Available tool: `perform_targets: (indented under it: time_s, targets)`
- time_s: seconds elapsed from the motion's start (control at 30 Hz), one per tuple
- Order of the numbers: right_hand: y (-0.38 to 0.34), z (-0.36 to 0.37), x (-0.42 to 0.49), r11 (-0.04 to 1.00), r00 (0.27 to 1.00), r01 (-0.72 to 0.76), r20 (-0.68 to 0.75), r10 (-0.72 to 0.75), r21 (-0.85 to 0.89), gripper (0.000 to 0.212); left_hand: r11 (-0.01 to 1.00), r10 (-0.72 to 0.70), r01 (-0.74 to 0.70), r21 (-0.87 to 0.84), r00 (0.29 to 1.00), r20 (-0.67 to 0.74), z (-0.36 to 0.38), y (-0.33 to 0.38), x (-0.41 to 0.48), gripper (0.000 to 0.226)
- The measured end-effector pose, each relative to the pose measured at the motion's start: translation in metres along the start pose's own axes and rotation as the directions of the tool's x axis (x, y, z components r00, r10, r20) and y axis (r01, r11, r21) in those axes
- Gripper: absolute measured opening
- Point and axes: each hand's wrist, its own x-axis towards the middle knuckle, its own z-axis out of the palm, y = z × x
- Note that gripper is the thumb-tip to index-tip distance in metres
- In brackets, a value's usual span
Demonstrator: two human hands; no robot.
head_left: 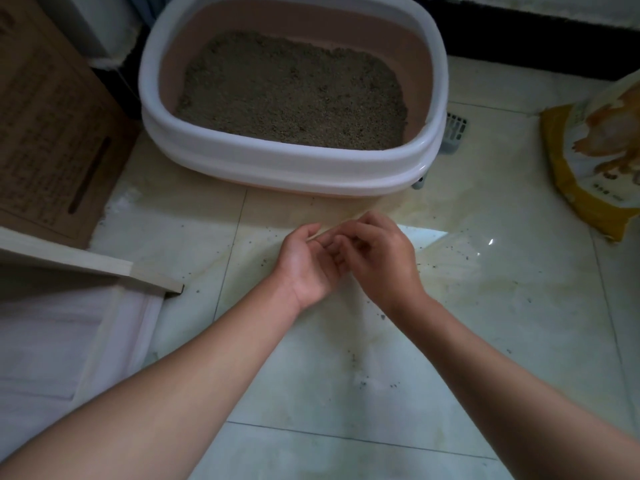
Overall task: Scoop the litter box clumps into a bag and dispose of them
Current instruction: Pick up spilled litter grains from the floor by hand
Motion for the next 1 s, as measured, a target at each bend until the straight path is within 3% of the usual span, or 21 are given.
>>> perform_targets:
  time_s: [0.13,0.2,0.33,0.47,0.83,1.0]
  targets:
    - [0.001,0.015,0.009,0.976,0.970,-0.202,-0.118,0.211,0.081,0.015,0.993,0.101,-0.100,-0.056,0.995,0.006,-0.015,0.028,-0.014,0.050]
    - [0.006,0.027,0.012,0.971,0.966,-0.241,-0.100,0.240,0.004,0.021,0.981,0.159,-0.159,-0.115,0.987,-0.007,-0.026,0.046,-0.021,0.049]
    - [0.003,0.053,0.024,0.952,0.985,-0.158,0.020,0.169,-0.262,0.037,0.956,0.243,-0.250,-0.151,0.968,-0.063,-0.050,0.074,-0.040,0.048]
    - [-0.007,0.068,0.036,0.892,0.980,-0.167,0.027,0.196,-0.421,0.024,0.945,0.277,-0.284,-0.164,0.959,-0.065,-0.066,0.085,-0.059,0.047]
    - [-0.009,0.069,0.033,0.878,0.984,-0.091,0.095,0.153,-0.469,0.041,0.936,0.280,-0.287,-0.201,0.958,-0.067,-0.069,0.088,-0.067,0.045]
    - [-0.013,0.068,0.016,0.910,0.980,0.172,0.161,-0.119,-0.377,0.024,0.937,0.282,-0.295,-0.186,0.955,-0.094,-0.070,0.087,-0.066,0.045]
